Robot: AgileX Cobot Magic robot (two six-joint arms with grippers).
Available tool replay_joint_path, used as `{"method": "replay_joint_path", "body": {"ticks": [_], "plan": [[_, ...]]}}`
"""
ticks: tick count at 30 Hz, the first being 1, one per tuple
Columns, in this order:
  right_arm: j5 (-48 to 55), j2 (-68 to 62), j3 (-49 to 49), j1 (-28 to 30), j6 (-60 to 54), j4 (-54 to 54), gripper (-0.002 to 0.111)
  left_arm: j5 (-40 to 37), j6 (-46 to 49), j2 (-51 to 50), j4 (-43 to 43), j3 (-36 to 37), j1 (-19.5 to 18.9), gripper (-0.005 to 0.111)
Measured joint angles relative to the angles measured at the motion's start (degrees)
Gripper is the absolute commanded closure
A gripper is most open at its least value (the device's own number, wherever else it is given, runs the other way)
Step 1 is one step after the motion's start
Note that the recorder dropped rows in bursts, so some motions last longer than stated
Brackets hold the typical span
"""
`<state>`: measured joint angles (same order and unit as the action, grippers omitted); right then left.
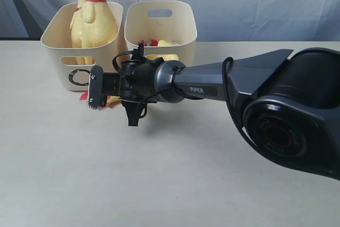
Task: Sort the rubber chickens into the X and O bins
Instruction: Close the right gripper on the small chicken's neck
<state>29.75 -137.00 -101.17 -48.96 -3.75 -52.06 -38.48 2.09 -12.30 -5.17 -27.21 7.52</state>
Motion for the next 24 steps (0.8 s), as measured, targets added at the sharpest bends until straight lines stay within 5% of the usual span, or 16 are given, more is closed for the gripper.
{"method": "replay_joint_path", "body": {"ticks": [24], "plan": [[-1.3, -1.5, 0.0, 0.5, 0.0, -1.4, 0.063, 0.0, 0.0, 0.0, 0.1, 0.0, 0.0, 0.082]]}}
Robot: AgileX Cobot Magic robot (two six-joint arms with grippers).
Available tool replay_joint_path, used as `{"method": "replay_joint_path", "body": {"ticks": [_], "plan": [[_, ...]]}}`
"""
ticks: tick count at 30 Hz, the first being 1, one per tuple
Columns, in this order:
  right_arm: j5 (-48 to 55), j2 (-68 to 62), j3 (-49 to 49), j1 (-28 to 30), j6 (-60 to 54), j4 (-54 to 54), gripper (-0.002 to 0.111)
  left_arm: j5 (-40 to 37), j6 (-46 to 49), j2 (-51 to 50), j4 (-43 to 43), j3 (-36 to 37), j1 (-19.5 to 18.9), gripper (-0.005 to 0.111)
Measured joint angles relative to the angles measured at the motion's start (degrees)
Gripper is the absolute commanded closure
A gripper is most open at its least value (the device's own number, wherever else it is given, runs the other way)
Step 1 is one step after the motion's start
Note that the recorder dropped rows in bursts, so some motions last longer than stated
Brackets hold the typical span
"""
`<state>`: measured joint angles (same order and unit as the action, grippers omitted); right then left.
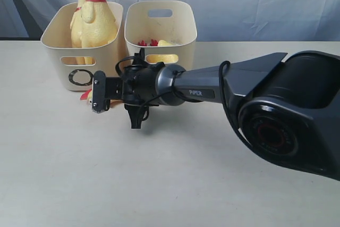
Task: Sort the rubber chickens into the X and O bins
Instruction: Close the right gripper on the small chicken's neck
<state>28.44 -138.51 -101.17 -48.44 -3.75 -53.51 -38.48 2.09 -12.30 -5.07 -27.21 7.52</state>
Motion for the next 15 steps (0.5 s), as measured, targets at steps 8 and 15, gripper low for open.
{"method": "replay_joint_path", "body": {"ticks": [8, 15], "plan": [[0.5, 0.0, 0.0, 0.0, 0.6, 0.0, 0.063, 0.0, 0.0, 0.0, 0.0, 0.0, 0.0, 0.082], [0.8, 0.0, 0.0, 0.0, 0.9, -0.1, 0.063, 0.0, 0.0, 0.0, 0.0, 0.0, 0.0, 0.082]]}}
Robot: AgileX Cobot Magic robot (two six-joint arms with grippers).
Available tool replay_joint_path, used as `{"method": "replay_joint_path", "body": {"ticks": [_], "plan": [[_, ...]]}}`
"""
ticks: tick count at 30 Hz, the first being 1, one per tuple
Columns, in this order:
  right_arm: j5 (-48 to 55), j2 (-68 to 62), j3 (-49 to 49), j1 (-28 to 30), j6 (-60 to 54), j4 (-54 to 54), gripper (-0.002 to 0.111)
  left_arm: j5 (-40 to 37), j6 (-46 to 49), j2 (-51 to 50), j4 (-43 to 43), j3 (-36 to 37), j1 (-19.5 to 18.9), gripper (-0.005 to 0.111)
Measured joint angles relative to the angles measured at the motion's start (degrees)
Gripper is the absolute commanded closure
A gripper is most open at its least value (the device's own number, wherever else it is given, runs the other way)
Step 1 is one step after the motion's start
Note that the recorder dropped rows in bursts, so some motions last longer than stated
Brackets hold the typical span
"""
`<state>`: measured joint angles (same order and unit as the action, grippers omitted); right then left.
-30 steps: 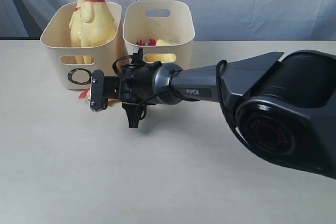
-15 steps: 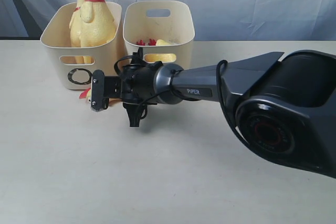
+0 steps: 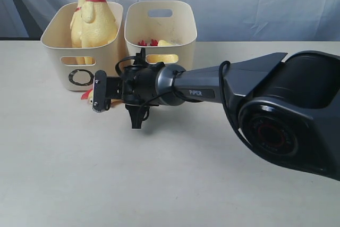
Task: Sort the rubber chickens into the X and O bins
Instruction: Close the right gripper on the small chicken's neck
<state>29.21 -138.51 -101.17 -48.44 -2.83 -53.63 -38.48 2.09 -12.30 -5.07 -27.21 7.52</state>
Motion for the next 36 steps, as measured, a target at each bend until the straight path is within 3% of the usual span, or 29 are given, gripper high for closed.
{"method": "replay_joint_path", "body": {"ticks": [4, 9, 36], "plan": [[0.1, 0.0, 0.0, 0.1, 0.3, 0.0, 0.063, 0.0, 0.0, 0.0, 0.0, 0.0, 0.0, 0.082], [1.3, 0.0, 0.0, 0.5, 1.5, 0.0, 0.054, 0.0, 0.0, 0.0, 0.0, 0.0, 0.0, 0.082], [-1.0, 0.0, 0.0, 1.9, 2.8, 1.6, 0.056, 0.0, 0.0, 0.0, 0.0, 0.0, 0.0, 0.082]]}}
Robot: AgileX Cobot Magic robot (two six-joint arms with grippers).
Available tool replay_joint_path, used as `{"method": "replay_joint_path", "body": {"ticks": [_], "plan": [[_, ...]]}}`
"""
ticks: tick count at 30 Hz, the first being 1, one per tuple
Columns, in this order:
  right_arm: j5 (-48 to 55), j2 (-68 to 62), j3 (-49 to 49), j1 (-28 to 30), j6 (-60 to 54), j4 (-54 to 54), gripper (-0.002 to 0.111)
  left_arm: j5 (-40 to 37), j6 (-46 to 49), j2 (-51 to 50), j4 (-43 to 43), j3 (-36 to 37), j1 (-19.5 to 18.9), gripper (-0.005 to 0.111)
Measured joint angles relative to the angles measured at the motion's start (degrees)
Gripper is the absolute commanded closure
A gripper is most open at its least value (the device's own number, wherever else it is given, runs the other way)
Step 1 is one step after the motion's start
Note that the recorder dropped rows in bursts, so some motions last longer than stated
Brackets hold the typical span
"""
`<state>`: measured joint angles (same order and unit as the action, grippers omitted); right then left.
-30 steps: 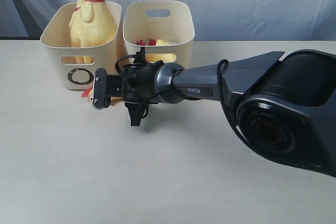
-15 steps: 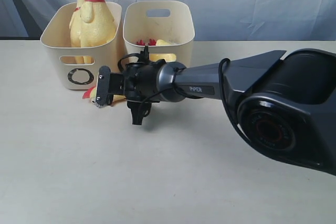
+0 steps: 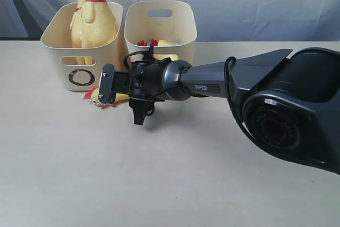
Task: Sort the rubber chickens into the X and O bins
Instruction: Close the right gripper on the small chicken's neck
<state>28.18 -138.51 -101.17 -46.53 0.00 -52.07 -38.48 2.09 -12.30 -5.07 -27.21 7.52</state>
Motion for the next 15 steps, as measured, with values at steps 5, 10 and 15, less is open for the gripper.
{"method": "replay_joint_path", "body": {"ticks": [5, 10, 15], "plan": [[-0.5, -0.4, 0.0, 0.1, 0.0, 0.0, 0.056, 0.0, 0.0, 0.0, 0.0, 0.0, 0.0, 0.082], [-0.5, -1.0, -0.5, 0.1, -0.4, -0.4, 0.058, 0.0, 0.0, 0.0, 0.0, 0.0, 0.0, 0.082], [-0.6, -1.2, -0.6, 0.1, 0.0, -0.4, 0.077, 0.0, 0.0, 0.0, 0.0, 0.0, 0.0, 0.082]]}}
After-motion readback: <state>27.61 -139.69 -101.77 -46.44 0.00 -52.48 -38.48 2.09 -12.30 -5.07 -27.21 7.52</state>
